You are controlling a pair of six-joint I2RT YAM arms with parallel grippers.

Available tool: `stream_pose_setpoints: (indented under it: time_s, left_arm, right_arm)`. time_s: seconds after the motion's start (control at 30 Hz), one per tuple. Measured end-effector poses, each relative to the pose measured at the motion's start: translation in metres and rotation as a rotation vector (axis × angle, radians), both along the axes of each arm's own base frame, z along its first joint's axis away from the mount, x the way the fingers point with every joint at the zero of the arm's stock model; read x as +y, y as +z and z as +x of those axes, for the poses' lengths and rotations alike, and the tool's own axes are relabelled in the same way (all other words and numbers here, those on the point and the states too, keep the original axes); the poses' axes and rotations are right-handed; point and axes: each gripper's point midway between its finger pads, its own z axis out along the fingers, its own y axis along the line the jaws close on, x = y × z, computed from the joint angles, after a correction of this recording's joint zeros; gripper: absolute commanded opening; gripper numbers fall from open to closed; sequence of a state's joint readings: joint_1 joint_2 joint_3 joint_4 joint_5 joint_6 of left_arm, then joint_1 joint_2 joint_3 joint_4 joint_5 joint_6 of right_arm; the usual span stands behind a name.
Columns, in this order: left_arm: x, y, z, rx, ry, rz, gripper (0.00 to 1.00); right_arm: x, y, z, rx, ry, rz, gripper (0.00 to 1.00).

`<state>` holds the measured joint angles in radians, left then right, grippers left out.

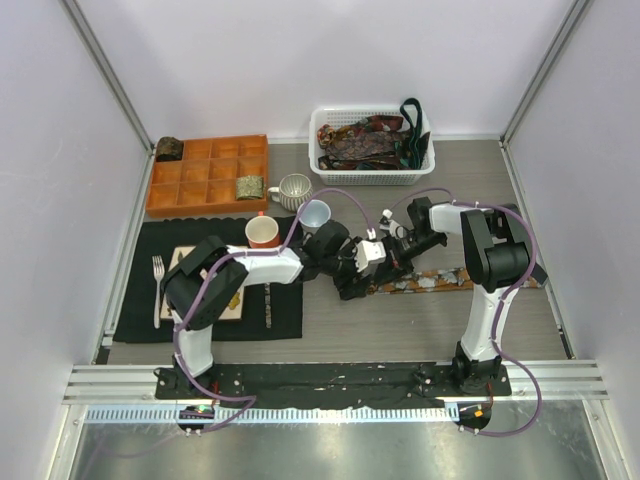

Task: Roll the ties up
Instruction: Roll the tie at the center of the board.

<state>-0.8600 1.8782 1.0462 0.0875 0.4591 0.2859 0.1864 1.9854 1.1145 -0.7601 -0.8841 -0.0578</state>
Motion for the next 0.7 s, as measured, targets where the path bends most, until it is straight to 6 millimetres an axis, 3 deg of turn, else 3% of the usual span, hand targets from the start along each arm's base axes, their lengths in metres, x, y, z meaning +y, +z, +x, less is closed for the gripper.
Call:
stream_pose_setpoints:
  time_s: [0.13,0.37,0.53,0.7]
  left_arm:
    - [-0.013,-0.004,0.005,-0.009,-0.014,-0.017,0.71]
    - [-0.021,-0.01,0.001,-0.015,-0.072,-0.013,0.34]
    - [-0.014,-0.009,0.001,-0.044,-0.082,0.017,0.26]
    - [0.002,-0.01,-0.002,-0.055,-0.075,0.062,0.27]
  right_arm:
    - [-0.001,0.0,0.001,0.0,-0.004,-0.002,0.01]
    - [-0.003,-0.002,0.002,0.007,-0.013,-0.002,0.03]
    - [0.0,0.0,0.004,0.013,-0.012,0.009,0.36]
    - [0.004,0.006,0.008,-0.006,0.003,0.024,0.45]
